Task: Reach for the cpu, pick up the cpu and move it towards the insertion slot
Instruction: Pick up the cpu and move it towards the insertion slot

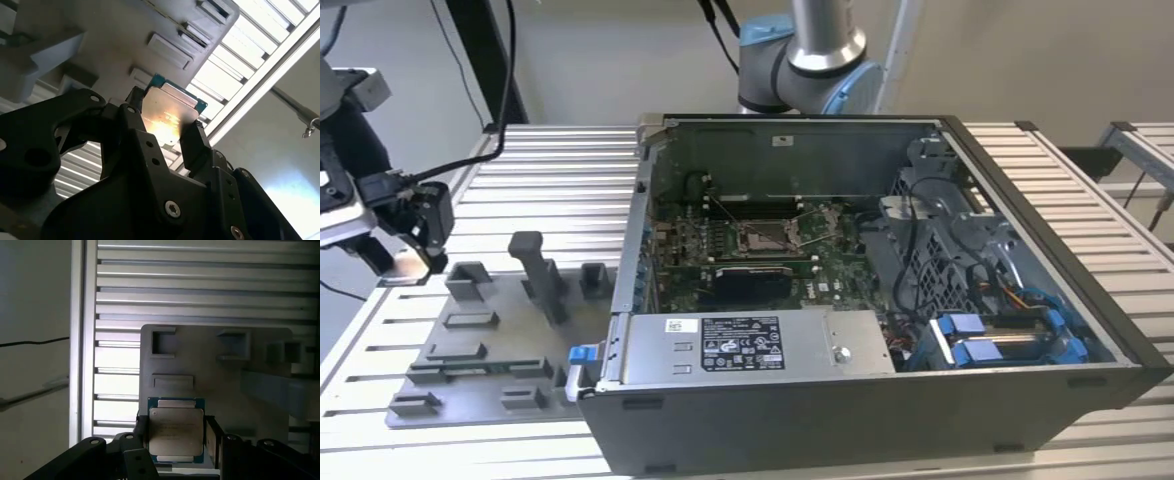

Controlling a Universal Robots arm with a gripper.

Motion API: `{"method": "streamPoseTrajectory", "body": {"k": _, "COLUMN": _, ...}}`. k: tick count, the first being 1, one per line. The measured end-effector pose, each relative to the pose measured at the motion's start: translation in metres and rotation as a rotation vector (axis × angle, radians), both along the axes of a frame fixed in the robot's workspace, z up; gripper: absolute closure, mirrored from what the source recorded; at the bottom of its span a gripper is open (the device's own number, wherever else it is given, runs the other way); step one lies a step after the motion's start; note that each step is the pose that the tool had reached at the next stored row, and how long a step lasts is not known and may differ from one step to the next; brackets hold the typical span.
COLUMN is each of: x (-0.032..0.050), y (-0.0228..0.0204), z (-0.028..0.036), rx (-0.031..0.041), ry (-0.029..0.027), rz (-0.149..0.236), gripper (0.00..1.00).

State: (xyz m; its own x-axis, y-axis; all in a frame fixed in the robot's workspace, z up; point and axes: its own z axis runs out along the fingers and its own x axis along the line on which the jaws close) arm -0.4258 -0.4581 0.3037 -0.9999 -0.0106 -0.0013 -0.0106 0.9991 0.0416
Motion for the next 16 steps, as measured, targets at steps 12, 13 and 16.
{"method": "streamPoseTrajectory", "body": {"k": 12, "x": 0.0, "y": 0.0, "z": 0.0252, "rx": 0.0, "ry": -0.0001, "rz": 0.0, "gripper": 1.0}}
{"method": "streamPoseTrajectory", "body": {"k": 13, "x": 0.0, "y": 0.0, "z": 0.0269, "rx": 0.0001, "ry": -0.0002, "rz": 0.0, "gripper": 1.0}}
{"method": "streamPoseTrajectory", "body": {"k": 16, "x": 0.0, "y": 0.0, "z": 0.0303, "rx": 0.0, "ry": 0.0, "rz": 0.0, "gripper": 1.0}}
